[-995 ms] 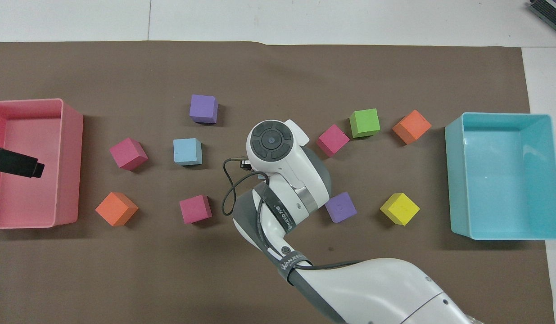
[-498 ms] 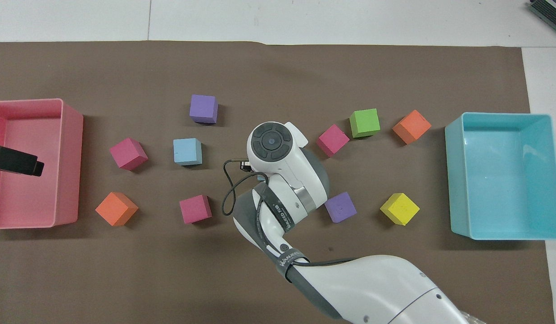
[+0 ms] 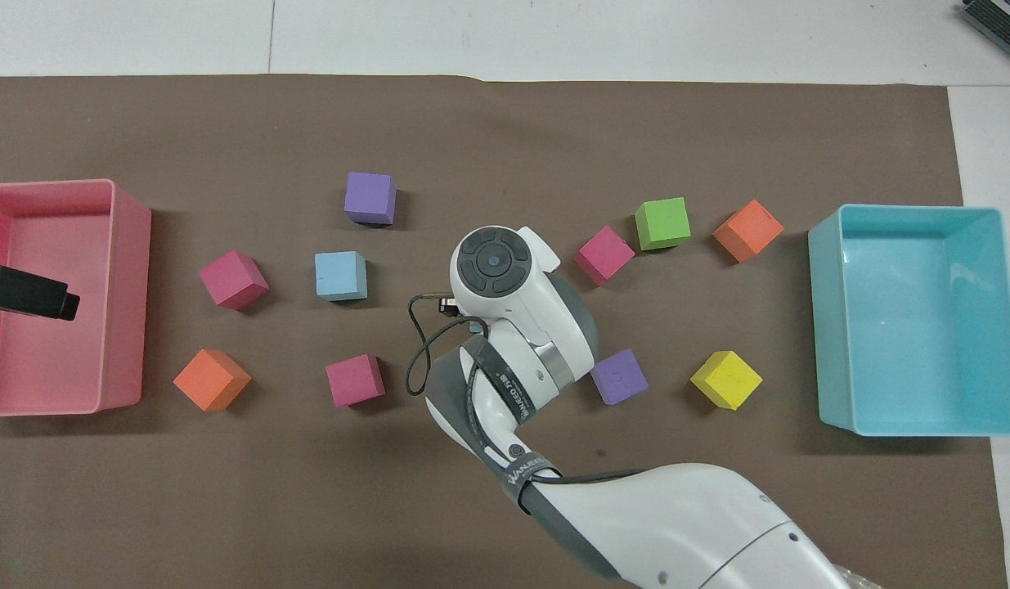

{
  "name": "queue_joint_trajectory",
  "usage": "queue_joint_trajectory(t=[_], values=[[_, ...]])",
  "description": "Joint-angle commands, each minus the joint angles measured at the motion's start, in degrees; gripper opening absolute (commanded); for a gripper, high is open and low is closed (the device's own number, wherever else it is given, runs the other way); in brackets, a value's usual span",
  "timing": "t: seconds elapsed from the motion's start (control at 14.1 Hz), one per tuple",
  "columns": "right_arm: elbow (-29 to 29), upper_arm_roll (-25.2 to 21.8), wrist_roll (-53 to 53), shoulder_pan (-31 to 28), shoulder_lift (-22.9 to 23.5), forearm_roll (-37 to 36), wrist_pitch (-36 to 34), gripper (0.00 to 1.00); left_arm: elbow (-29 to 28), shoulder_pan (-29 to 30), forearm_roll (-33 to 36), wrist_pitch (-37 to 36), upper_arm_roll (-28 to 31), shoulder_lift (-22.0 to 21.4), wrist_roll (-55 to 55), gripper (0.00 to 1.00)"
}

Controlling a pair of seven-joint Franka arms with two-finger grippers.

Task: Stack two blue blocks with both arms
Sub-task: 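Carry the blue cube to the table center with the right gripper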

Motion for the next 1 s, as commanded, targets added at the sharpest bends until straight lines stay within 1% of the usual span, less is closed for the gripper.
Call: queue_joint_trajectory(t=[0.0,0.21,0.57,0.71,0.85,0.92], values=[[-0.7,0.4,-1.4,-0.1,-0.6,0.7,1.4,1.0,1.0,0.0,0.8,-0.4,0.2,0.5,-0.4,1.0],[-0.5,0.5,-1.5,-0.2,-2.9,1.2,1.6,1.0,2.2,0.3,0.7,-0.5,0.2,1.3,-0.4,1.0],[-0.9,0.0,-1.2,-1.1,-6.6,0.9,1.3,1.0,2.1,0.0,0.7,0.2,0.1,2.0,-1.1,1.0],[-1.2,-0.1,-1.2,-3.3,-8.5,1.5,0.9,1.0,2.1,-0.3,0.7,1.6,0.1,2.6,-2.3,1.0],[-3.1,0.0,-2.8,-6.4,-11.6,1.5,0.4,1.0,2.0,-0.6,0.7,2.1,0.0,3.4,-2.5,1.0],[-4.3,0.2,-5.6,-7.9,-12.9,1.6,0.3,1.0,1.7,-1.7,0.8,3.1,0.0,3.8,-3.0,1.0]])
